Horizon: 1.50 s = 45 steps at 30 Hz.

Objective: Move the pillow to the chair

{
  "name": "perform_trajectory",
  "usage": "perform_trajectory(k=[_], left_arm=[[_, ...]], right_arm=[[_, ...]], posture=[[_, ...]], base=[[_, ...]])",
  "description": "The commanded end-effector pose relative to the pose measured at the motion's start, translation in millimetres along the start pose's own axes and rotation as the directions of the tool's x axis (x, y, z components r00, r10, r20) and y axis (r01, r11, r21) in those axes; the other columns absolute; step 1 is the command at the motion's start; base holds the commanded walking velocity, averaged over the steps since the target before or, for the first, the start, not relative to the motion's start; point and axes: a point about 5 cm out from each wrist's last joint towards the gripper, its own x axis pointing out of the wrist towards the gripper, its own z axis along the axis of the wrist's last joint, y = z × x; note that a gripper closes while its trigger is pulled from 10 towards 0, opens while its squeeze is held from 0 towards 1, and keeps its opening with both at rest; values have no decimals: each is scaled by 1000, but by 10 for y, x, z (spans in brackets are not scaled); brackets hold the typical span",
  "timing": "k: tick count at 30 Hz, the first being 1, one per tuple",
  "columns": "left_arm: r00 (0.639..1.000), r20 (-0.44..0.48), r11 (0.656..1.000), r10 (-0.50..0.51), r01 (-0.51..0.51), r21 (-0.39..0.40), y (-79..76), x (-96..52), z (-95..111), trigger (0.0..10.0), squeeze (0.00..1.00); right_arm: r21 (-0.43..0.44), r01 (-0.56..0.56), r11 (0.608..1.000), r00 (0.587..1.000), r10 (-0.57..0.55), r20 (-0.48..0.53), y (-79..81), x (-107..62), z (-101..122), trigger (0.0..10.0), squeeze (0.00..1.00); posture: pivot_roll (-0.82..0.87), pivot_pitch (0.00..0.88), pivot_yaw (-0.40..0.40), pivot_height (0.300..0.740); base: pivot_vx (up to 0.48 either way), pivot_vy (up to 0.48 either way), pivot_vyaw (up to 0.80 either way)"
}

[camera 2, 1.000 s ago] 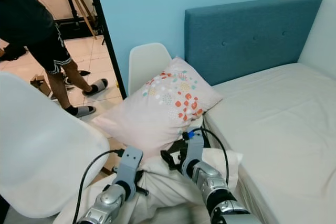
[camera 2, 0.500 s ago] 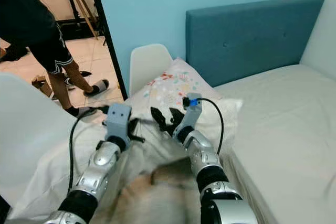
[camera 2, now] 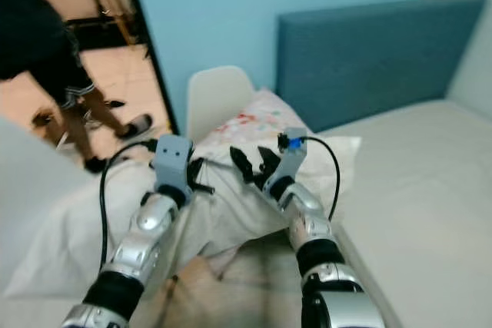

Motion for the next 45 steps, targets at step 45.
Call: perform_trajectory(k=[45], left_arm=[[885,212,889,416,-444,111,603,81,726,10000,0]], right_arm=[[10,67,998,998,-67,7,-80,-67,40,10000,0]], posture=[[-102,0,10,740]], base=[[301,0,287]])
